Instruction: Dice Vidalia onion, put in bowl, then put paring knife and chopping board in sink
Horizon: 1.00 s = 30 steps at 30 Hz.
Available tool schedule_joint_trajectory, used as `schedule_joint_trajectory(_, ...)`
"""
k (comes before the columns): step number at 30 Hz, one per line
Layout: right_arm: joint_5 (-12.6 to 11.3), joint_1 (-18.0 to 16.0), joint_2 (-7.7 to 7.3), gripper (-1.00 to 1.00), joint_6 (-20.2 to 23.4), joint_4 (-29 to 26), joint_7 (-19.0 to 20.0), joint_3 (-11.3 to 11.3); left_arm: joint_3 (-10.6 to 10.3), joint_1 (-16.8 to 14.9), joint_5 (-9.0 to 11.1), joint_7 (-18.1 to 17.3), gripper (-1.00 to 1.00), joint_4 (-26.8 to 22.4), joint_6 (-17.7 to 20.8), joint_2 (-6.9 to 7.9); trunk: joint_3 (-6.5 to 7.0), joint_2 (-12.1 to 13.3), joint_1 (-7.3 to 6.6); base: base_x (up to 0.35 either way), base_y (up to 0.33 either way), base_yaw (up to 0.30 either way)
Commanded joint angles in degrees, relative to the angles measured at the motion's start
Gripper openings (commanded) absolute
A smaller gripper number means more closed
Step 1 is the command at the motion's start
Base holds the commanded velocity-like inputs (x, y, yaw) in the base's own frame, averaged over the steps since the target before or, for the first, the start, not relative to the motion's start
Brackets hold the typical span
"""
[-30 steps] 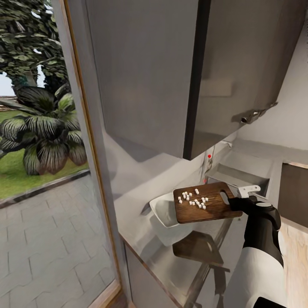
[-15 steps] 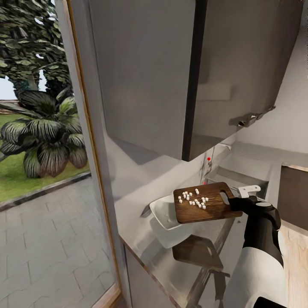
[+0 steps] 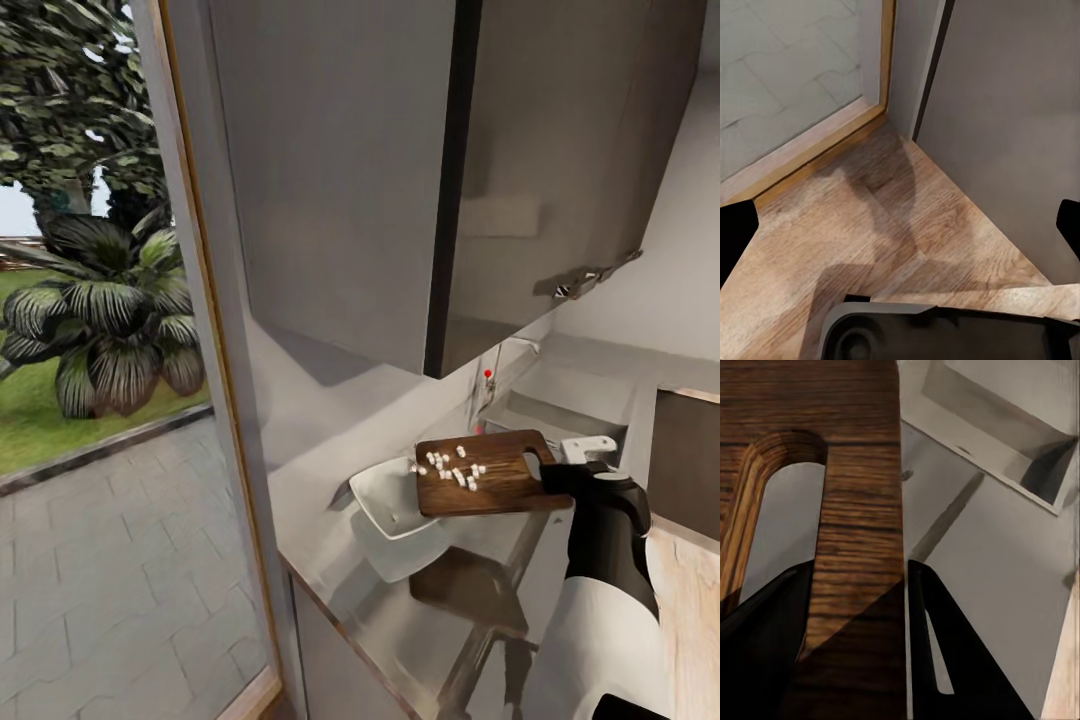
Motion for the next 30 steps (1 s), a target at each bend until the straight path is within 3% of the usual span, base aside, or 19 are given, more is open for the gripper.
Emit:
schedule_joint_trajectory(1,0.5,0.0,0.05,-1.0,0.0,-0.1,-0.1,1.3,0.1,0.0,0.4,-0.2,1.0,0.0,0.0,-0.03,-0.01,0.0,0.02,0.0,0.0,0.0)
schedule_joint_trajectory(2,0.5,0.0,0.05,-1.0,0.0,0.0,-0.6,3.2,0.0,0.0,0.4,-0.2,1.0,0.0,-0.1,-0.03,-0.01,0.0,0.02,0.0,0.0,0.0)
schedule_joint_trajectory(4,0.5,-0.1,0.05,-1.0,0.0,0.0,-0.8,4.2,0.0,0.0,0.4,-0.2,1.0,0.0,-0.1,-0.03,-0.01,0.0,0.02,0.0,0.0,0.0)
schedule_joint_trajectory(23,0.8,0.0,0.05,-1.0,0.1,0.5,-3.6,5.0,0.0,0.0,0.4,-0.2,1.0,-0.2,-0.1,-0.03,-0.01,0.0,0.02,0.0,0.0,0.0)
schedule_joint_trajectory(30,0.7,0.0,0.05,-1.0,0.2,2.1,-7.7,8.6,0.0,0.0,0.4,-0.3,1.0,-0.3,-0.1,-0.03,-0.01,0.0,0.02,0.0,0.0,0.0)
